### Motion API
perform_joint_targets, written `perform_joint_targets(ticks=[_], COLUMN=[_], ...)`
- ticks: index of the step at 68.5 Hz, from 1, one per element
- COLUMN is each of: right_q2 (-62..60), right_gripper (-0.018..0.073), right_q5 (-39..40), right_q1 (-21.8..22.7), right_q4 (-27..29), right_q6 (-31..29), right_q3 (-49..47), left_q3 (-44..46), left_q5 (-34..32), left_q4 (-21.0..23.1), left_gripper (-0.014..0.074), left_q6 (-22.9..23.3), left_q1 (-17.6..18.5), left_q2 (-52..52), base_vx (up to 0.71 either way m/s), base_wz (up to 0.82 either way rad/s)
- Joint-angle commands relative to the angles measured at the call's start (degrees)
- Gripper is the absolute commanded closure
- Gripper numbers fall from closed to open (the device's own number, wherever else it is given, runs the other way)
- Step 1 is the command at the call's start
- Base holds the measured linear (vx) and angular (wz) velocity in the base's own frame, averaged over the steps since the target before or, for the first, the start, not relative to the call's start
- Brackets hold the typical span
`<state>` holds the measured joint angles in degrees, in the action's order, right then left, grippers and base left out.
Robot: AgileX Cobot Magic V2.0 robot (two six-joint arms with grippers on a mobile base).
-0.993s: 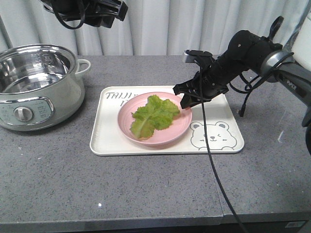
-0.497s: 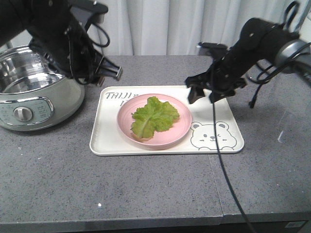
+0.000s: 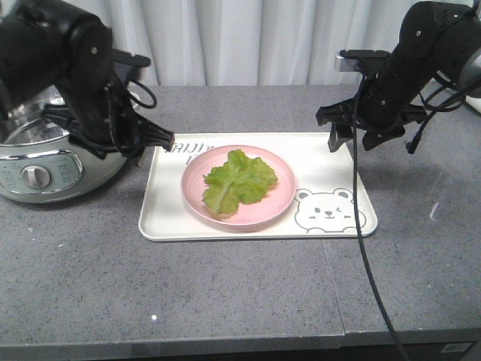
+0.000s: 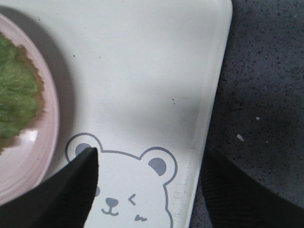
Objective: Transfer vegetables to tray and serve
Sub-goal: 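Release the plate and move both grippers to opposite tray edges, then lower both grippers and pinch the tray's side edges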
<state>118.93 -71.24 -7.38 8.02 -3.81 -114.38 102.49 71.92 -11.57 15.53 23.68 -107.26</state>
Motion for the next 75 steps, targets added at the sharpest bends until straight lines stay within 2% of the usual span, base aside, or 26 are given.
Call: perform_joint_targets(ticks=[1, 20, 36, 75], right_q2=[-3.4, -3.5, -3.0, -2.4], right_gripper=[0.0109, 0.0109, 0.0111, 0.0111], right_q5=[-2.3, -2.3, -2.3, -2.3], right_q1=[0.2, 0.2, 0.2, 1.6], right_q4=[-1.6, -2.2, -5.3, -5.8], right_q6=[0.5, 1.0, 1.6, 1.6], right_q3=[0.7, 6.2, 6.2, 6.3], left_q3=[1.0, 1.0, 1.0, 1.0], left_q5=[-0.3, -0.3, -0.3, -0.3], left_q4=[1.2, 4.5, 4.4, 5.5], left_gripper=[0.0209, 0.0209, 0.0209, 0.0209], left_q6=[0.6, 0.2, 0.2, 0.0], left_q1=[0.0, 0.0, 0.0, -1.3], left_q2=[1.1, -2.7, -3.5, -6.1], base_vx=[0.00, 0.00, 0.00, 0.00], base_wz=[0.00, 0.00, 0.00, 0.00])
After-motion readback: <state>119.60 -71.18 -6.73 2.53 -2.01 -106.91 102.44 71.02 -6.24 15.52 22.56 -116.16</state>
